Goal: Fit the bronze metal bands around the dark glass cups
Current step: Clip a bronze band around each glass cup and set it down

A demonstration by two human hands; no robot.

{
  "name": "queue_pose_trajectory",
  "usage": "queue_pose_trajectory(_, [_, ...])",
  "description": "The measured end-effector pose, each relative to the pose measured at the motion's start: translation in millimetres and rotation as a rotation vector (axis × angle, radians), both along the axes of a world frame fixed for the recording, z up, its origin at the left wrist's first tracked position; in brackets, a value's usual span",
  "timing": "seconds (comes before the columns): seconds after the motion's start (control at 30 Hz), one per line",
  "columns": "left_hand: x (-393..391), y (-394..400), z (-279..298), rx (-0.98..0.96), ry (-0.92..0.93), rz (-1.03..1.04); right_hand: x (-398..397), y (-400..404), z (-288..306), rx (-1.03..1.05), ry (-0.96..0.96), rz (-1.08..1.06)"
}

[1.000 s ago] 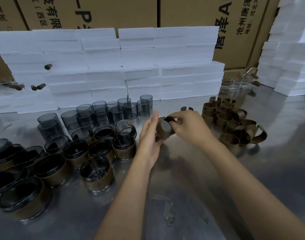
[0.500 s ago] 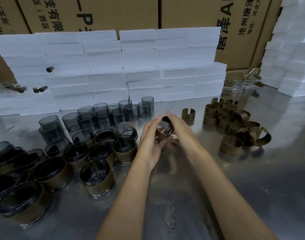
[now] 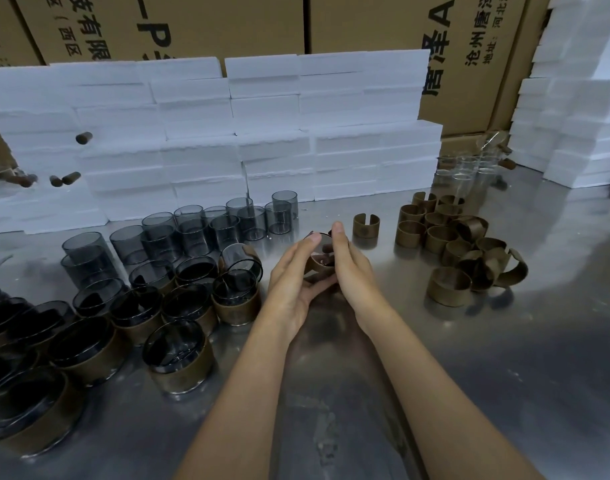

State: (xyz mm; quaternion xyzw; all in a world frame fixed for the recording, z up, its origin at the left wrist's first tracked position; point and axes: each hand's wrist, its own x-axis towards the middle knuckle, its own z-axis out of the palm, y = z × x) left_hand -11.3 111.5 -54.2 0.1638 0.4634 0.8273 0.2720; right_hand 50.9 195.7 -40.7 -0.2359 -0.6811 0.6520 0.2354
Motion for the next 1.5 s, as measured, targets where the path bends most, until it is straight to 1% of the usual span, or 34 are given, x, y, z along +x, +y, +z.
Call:
queue_pose_trajectory(0.2, [2.2,0.5,4.4,-0.029,-0.080,0.029,-4.3,-1.0,-2.4,-0.077,0.074,-0.099])
queue_pose_trajectory(0.33, [6.1,-1.5,8.2,-0.010,-0.103,-0.031,-5.4,1.0,-3.1,-0.119,0.072,-0.106])
queue_pose_trajectory(0.43, [8.1,-1.8,11.9,-0.002,-0.121,-0.059,-5.4,2.9,-0.5,-0.241,0.125,-0.128])
queue_pose_trajectory(0.57, [12.2,-0.8,16.5,-0.117,-0.124,0.053,-2.2,1.4,-0.5,-0.244,0.156,-0.138])
queue_pose_trajectory(0.63, [17.0,2.1,16.1,-0.159,-0.134,0.083,-0.8,-3.3,1.3,-0.313,0.145,-0.155])
queue_pose_trajectory(0.77, [20.9,9.1,13.3,-0.148,-0.150,0.041,2.6,-3.0,5.4,-0.460,0.167,-0.213])
queue_pose_trajectory(0.9, [25.7,9.1,17.5,-0.175,-0.127,0.088,7.6,-0.6,6.3,-0.539,0.178,-0.217])
queue_pose_trajectory(1.03, [29.9,8.1,20.7,-0.209,-0.138,0.171,9.1,-3.7,9.9,-0.526,0.166,-0.198])
queue_pose_trajectory(1.17, [33.3,9.3,21.1,-0.324,-0.016,0.288,9.3,-8.6,8.3,-0.465,0.150,-0.199])
queue_pose_trajectory(1.27, [37.1,9.1,20.6,-0.331,0.005,0.240,12.1,-6.9,9.7,-0.447,0.142,-0.186])
queue_pose_trajectory(1.4, [34.4,6.5,18.9,-0.335,0.019,0.104,13.9,-5.4,10.2,-0.436,0.156,-0.189])
queue_pose_trajectory(1.5, [32.8,4.0,19.6,-0.363,0.031,0.093,12.5,-5.5,9.3,-0.427,0.171,-0.162])
